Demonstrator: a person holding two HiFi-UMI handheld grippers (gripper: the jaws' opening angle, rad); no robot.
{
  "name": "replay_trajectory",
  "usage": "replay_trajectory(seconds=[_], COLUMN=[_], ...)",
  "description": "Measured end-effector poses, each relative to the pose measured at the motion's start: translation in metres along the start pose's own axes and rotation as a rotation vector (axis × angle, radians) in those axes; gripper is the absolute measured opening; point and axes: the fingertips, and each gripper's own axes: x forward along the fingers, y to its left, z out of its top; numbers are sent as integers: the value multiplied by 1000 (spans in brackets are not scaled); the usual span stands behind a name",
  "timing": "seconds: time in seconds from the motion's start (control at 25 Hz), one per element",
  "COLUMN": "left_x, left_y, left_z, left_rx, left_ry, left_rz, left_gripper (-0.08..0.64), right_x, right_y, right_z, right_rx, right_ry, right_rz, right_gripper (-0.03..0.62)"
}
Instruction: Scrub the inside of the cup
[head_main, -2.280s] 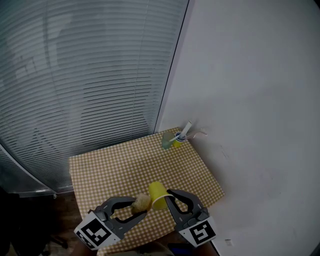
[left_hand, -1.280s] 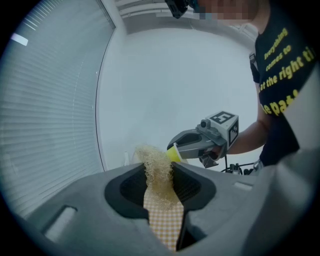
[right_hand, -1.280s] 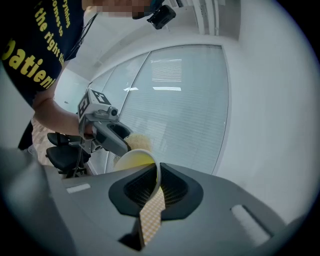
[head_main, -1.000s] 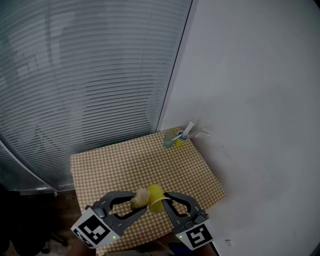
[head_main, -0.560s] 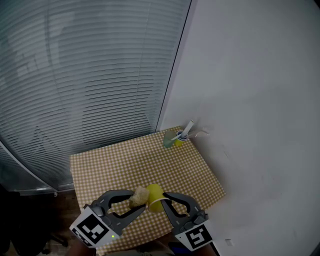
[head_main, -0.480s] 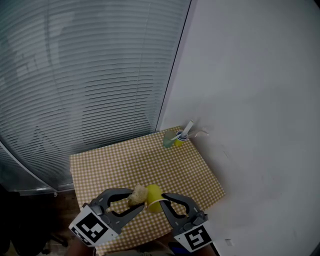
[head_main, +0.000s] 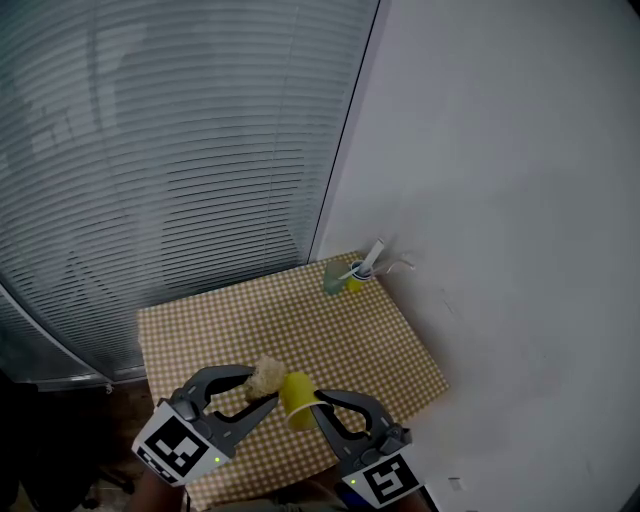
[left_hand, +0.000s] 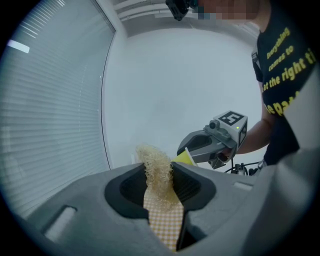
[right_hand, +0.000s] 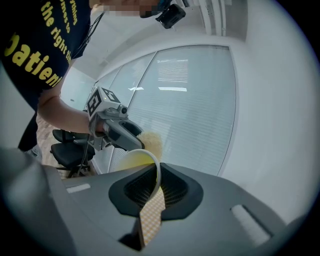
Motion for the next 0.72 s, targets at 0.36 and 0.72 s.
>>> replay_trajectory(seconds=[0.36,0.72], left_x=[0,-3], left_y=[-25,-30], left_z=[10,15], left_rx=[16,2], left_ry=[-10,-26], left_rz=[-52,-65], left_gripper=[135,134], right_x=[2,3], right_y=[-7,-6], right_z=[-9,-13], right_rx=[-13,-14], right_ry=[19,33], right_rz=[-18,-15], right_gripper=[26,26])
